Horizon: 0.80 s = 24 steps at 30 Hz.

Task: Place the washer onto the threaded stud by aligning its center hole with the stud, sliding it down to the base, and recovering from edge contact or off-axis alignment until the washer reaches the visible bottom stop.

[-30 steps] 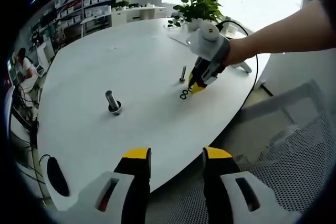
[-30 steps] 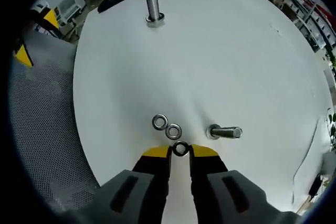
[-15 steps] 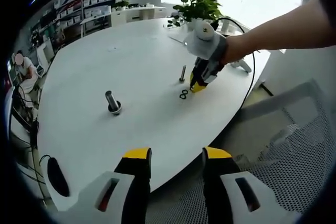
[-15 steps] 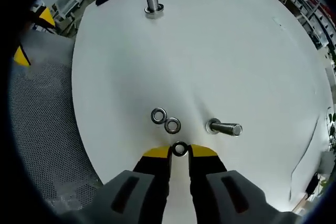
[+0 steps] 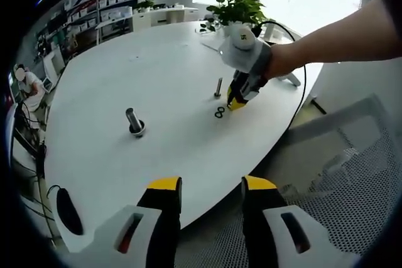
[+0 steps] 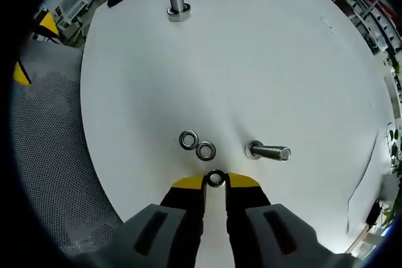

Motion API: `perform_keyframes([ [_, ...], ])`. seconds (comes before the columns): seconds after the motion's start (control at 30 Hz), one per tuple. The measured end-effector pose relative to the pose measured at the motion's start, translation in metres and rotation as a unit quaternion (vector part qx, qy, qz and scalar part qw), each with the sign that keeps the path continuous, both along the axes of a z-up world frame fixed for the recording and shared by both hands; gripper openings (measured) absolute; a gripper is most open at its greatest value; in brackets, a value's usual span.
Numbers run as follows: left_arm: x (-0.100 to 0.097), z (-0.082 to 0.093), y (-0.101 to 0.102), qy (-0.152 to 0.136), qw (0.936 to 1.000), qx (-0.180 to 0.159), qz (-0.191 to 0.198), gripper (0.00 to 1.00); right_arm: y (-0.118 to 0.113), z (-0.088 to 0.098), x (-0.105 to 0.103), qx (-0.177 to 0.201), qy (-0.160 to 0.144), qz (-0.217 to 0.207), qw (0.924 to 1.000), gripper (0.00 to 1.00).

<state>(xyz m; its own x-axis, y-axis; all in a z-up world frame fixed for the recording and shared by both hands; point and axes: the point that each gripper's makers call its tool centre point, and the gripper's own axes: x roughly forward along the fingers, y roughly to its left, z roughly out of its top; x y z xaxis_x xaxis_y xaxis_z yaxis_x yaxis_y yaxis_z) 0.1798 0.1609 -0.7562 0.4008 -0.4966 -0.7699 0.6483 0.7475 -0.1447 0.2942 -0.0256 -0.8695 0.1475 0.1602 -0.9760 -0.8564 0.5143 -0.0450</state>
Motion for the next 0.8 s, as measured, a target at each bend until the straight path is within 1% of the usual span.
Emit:
perform_keyframes([
  [0.13, 0.0, 0.0, 0.0, 0.001, 1.0, 0.002, -0.001, 0.36, -0.001, 0.0, -0.001, 0.016, -0.006, -0.015, 0.9997, 0.13],
  [0.2, -0.001, 0.0, 0.0, 0.0, 1.0, 0.002, -0.002, 0.36, -0.001, 0.001, -0.003, 0.025, -0.003, -0.023, 0.9994, 0.13],
  [0.27, 0.002, 0.004, 0.0, -0.009, 1.0, -0.002, 0.0, 0.36, -0.003, 0.0, -0.004, 0.023, 0.001, -0.022, 0.9995, 0.13],
  [0.33, 0.003, 0.005, 0.001, -0.006, 0.9999, -0.008, 0.007, 0.36, -0.005, 0.0, -0.007, 0.013, 0.003, -0.008, 0.9999, 0.13],
  [0.4, 0.003, 0.003, 0.001, -0.003, 0.9999, -0.007, 0.008, 0.36, -0.008, 0.001, -0.009, 0.009, 0.006, -0.01, 0.9999, 0.13],
  [0.47, 0.002, 0.003, 0.0, -0.004, 1.0, -0.006, 0.005, 0.36, -0.009, 0.004, -0.009, 0.013, 0.004, -0.02, 0.9997, 0.13],
  [0.5, 0.002, 0.003, 0.0, -0.004, 1.0, -0.006, 0.004, 0.36, -0.009, 0.007, -0.007, 0.02, 0.001, -0.032, 0.9993, 0.13],
  [0.57, 0.002, 0.003, 0.0, -0.005, 1.0, -0.004, 0.003, 0.36, -0.009, 0.009, -0.006, 0.026, 0.002, -0.034, 0.9991, 0.13],
  [0.63, 0.002, 0.003, 0.001, -0.006, 1.0, -0.005, 0.005, 0.36, -0.011, 0.013, -0.002, 0.026, -0.005, -0.033, 0.9991, 0.13],
  [0.8, 0.003, 0.003, 0.001, -0.006, 0.9999, -0.005, 0.007, 0.36, -0.013, 0.029, 0.009, 0.041, -0.021, -0.049, 0.9977, 0.13],
])
